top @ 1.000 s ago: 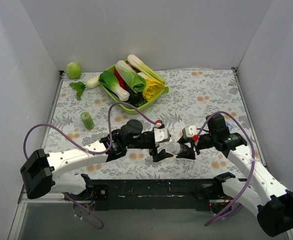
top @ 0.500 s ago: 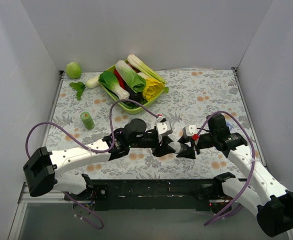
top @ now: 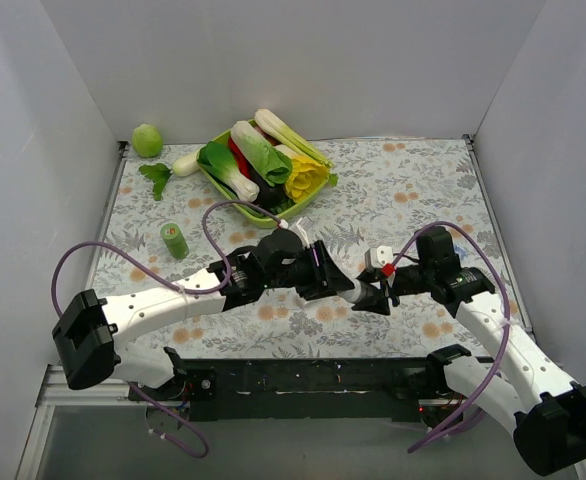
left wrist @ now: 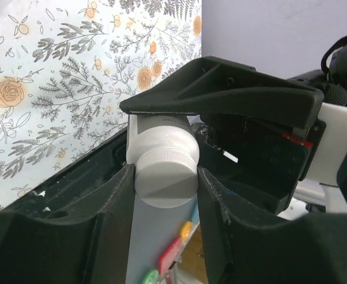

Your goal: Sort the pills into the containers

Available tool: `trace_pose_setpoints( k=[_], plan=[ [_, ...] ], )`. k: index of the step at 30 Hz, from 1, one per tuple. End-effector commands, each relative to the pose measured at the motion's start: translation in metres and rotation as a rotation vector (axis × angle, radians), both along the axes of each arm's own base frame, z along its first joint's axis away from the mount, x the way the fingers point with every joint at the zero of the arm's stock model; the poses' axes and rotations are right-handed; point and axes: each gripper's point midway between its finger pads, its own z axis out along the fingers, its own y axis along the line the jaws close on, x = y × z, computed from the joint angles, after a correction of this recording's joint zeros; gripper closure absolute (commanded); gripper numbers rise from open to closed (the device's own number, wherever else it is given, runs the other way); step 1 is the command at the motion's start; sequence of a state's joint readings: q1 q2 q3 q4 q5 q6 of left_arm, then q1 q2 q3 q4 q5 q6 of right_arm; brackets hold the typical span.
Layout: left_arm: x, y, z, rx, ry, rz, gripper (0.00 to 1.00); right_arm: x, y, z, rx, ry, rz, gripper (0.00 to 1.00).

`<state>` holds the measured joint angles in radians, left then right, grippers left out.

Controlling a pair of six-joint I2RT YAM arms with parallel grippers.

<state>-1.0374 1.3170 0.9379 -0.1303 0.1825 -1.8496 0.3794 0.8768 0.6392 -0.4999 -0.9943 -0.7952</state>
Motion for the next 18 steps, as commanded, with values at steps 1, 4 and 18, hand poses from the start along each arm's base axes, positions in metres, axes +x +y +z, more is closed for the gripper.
trace_pose_setpoints(
  k=[1,4,18],
  plan=[
    [0.000,-0.014,0.055,-0.164,0.263,0.113,0.51,0.009,-0.002,0.003,0.002,-0.031,-0.029,0.93],
    [-0.002,-0.010,0.059,-0.170,0.151,0.055,0.22,0.008,-0.002,0.002,0.005,-0.030,-0.029,0.93],
    [-0.039,0.056,0.013,0.063,-0.754,-0.495,0.02,0.000,-0.001,0.004,0.032,-0.034,0.006,0.92]
  ],
)
